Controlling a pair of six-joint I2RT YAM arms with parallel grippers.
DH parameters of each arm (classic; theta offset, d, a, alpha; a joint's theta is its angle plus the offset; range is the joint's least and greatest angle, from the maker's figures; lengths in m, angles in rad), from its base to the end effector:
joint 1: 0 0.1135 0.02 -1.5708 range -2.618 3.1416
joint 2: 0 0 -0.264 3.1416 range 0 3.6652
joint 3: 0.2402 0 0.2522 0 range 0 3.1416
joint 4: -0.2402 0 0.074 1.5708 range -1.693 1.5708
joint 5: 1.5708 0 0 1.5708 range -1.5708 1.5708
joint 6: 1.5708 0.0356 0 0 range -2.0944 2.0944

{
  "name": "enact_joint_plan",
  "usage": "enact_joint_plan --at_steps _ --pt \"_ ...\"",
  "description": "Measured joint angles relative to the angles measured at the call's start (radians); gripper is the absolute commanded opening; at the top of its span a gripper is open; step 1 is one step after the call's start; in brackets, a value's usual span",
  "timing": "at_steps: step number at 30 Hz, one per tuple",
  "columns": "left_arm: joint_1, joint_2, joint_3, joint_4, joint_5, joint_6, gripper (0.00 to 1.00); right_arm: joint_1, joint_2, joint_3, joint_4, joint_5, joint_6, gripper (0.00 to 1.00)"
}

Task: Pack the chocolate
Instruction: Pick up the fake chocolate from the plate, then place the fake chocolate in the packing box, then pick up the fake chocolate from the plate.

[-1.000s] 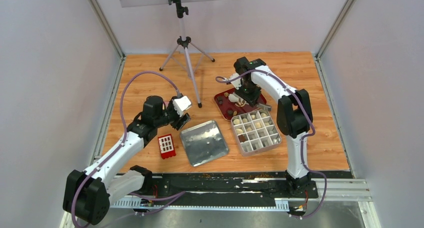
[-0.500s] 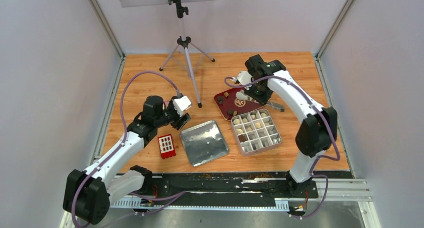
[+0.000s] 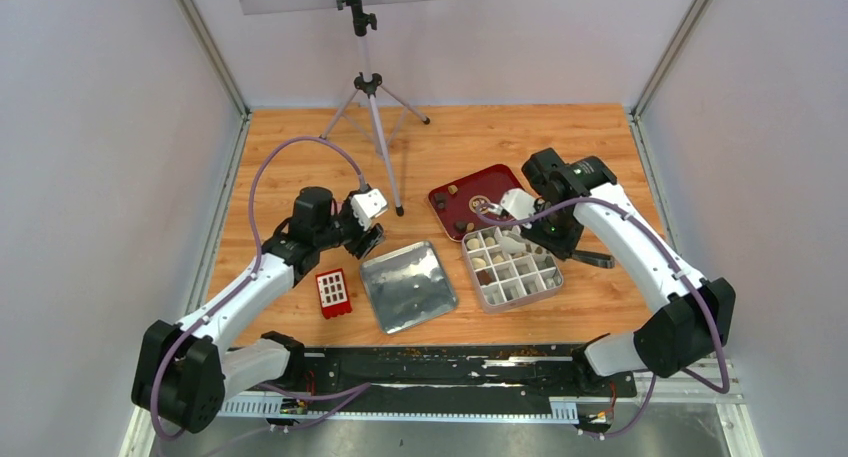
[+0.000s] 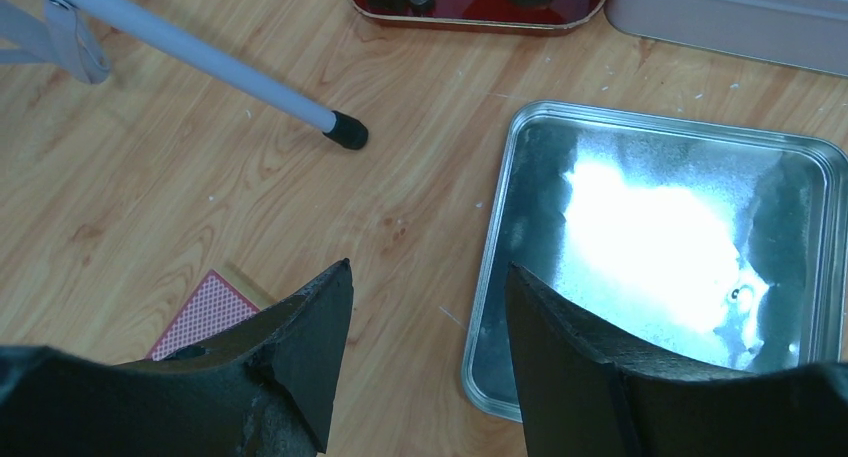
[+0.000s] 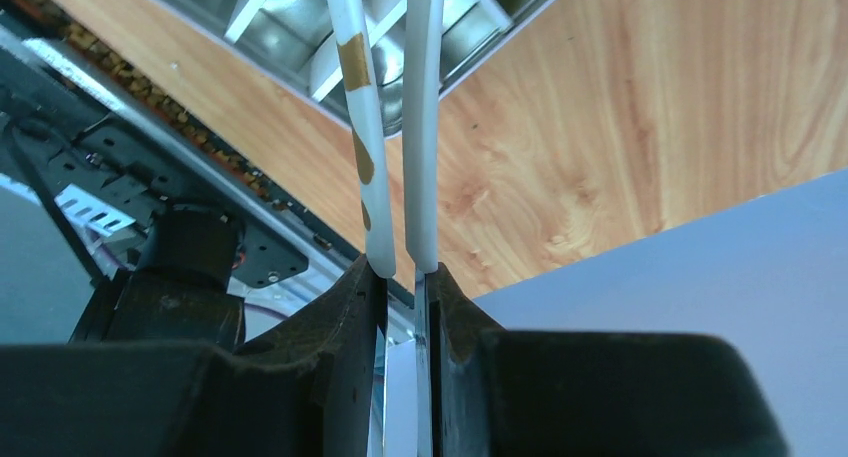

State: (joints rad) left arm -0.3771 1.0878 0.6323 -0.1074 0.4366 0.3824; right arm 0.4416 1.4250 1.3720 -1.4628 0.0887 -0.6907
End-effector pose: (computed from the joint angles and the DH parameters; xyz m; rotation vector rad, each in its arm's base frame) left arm 0.2117 -0.1000 0.2367 1.0137 1.8491 -0.4613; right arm 0.2142 0.0978 0.3123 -1.6567 2.6138 -0.1469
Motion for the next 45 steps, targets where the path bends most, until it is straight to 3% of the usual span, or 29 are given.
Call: enact_joint_plan --at_steps 19,30,38,45 --pt "0.000 0.009 0.013 0.000 0.003 0.000 0.66 0.016 0.006 -0.075 -0.050 -0.097 -0.034 0.31" --pt "0.000 0.009 0.013 0.000 0.003 0.000 0.66 0.016 0.026 -0.055 -0.064 -0.098 -0.026 0.34" --pt "0.000 0.008 0.013 0.000 0.003 0.000 0.66 0.016 0.043 -0.037 -0.064 -0.097 -0.018 0.33" --pt "0.000 0.008 0.013 0.000 0.003 0.000 0.66 0.016 0.066 0.005 -0.064 -0.097 -0.010 0.21"
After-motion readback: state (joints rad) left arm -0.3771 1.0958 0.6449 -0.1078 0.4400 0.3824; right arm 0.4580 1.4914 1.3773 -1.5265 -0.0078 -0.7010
